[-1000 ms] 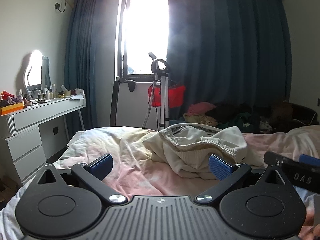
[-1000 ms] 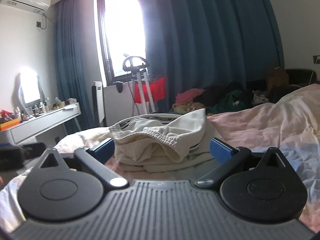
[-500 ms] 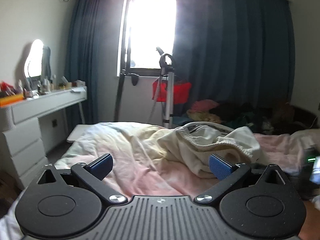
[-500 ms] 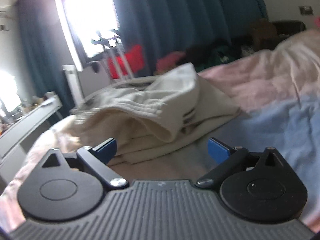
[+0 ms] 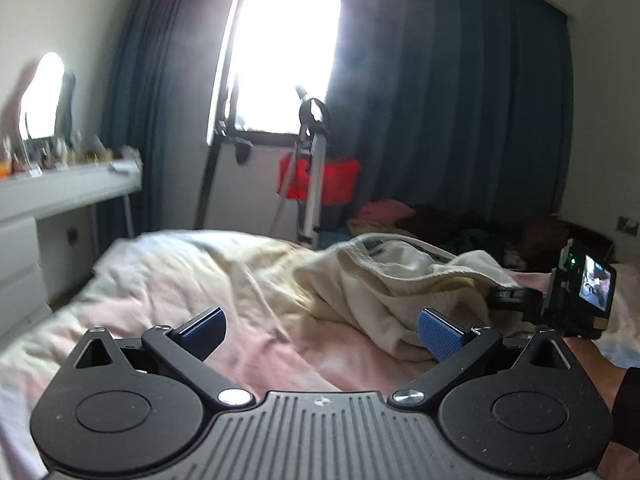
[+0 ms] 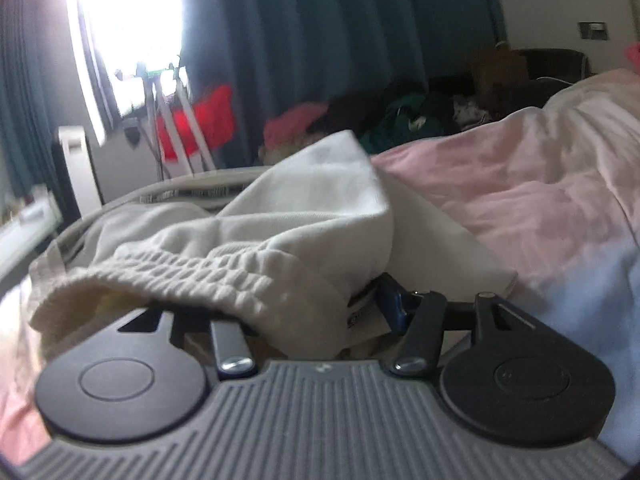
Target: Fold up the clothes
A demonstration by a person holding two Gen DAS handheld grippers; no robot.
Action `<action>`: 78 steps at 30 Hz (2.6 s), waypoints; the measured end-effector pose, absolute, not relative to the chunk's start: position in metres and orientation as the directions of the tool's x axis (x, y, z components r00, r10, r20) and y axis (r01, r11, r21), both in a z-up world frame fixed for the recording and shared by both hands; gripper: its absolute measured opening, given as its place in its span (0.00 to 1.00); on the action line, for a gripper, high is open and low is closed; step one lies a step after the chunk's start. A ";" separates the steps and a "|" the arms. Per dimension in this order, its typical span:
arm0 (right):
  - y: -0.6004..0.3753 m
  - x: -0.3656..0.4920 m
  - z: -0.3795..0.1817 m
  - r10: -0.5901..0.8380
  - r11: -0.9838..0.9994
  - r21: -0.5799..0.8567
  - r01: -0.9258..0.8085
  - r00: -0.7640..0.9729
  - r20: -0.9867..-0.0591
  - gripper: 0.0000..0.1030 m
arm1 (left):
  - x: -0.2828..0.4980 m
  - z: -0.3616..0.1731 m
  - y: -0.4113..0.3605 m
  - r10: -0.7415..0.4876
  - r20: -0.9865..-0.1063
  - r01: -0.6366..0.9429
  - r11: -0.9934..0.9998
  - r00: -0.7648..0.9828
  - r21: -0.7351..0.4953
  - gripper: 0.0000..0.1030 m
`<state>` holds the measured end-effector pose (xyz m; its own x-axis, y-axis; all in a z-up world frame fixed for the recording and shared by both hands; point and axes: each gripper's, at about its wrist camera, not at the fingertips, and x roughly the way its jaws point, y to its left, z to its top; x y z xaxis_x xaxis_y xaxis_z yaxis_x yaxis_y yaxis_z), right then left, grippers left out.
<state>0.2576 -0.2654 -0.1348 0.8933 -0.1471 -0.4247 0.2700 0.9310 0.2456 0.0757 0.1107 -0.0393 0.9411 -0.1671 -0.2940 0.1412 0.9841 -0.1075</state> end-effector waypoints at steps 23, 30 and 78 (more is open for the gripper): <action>-0.289 -0.015 -0.026 -0.003 0.966 0.231 0.115 0.900 -0.437 0.17 | 0.017 -0.045 0.105 -0.373 -0.414 0.182 0.884 0.831 -0.431 1.00; -0.307 -0.024 -0.046 0.015 0.934 0.304 0.185 0.833 -0.552 0.22 | 0.036 -0.082 0.067 -0.392 -0.539 0.211 0.906 0.745 -0.368 0.99; -0.351 0.001 -0.165 0.337 0.556 0.713 0.426 0.669 -0.663 0.77 | 0.107 -0.127 0.108 -0.445 -0.508 0.023 0.768 0.737 -0.640 0.61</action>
<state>0.0011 -0.3509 -0.1653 0.6686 0.3375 -0.6626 0.4261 0.5564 0.7133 0.1066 0.1078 -0.1272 0.7374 -0.4451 -0.5080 0.0232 0.7684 -0.6396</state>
